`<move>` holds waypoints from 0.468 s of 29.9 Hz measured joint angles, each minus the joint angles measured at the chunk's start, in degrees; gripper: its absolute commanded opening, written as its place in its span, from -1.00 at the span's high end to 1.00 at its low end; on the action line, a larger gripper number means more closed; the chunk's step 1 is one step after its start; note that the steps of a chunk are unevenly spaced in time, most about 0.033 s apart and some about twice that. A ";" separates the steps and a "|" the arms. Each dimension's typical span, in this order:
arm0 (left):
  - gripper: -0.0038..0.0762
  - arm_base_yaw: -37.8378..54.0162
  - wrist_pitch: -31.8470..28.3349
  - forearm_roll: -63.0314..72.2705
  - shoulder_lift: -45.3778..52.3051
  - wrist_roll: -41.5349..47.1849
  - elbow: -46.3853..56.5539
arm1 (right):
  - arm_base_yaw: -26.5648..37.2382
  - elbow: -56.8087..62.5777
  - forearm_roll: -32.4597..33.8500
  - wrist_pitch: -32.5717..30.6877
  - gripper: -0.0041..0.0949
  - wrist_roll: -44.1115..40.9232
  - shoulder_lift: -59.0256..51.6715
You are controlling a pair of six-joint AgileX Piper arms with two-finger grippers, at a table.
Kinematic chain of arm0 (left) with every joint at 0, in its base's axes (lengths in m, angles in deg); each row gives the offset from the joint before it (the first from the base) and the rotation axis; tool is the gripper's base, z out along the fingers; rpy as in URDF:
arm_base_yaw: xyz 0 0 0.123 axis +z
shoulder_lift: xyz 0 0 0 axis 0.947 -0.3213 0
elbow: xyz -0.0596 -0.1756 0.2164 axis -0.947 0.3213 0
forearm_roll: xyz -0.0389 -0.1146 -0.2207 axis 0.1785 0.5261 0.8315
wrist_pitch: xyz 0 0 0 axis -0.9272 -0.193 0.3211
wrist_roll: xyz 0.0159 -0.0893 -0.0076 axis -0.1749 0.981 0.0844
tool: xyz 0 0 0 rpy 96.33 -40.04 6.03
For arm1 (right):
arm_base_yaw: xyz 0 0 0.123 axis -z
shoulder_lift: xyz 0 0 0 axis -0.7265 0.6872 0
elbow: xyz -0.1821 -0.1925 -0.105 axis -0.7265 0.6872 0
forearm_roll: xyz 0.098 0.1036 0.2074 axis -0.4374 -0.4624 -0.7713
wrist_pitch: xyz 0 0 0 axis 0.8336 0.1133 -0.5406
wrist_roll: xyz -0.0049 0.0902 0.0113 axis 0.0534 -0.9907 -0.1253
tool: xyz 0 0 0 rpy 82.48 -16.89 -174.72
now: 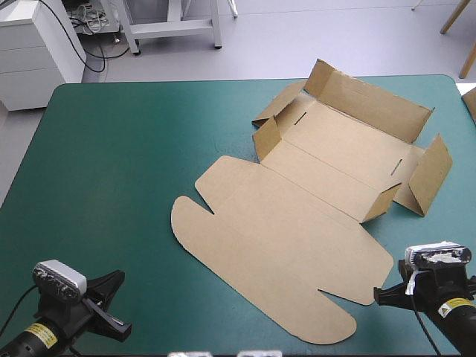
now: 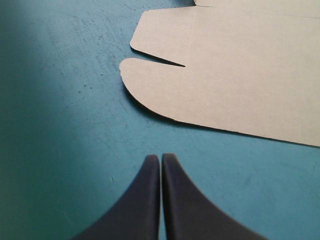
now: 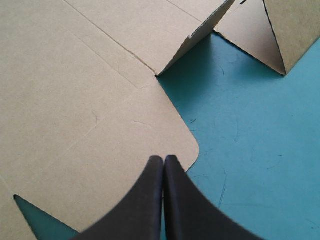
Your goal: Fold the box
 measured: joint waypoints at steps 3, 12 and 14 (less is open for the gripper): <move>0.92 0.00 0.00 0.00 0.00 0.00 0.00 | 0.00 0.00 0.00 0.00 0.95 0.00 0.00; 0.92 0.00 0.00 0.00 0.00 0.00 0.00 | 0.00 0.00 0.00 0.17 0.95 0.00 0.00; 0.92 0.00 0.00 0.00 0.00 0.00 0.00 | 0.00 0.00 0.00 0.36 0.95 0.00 0.00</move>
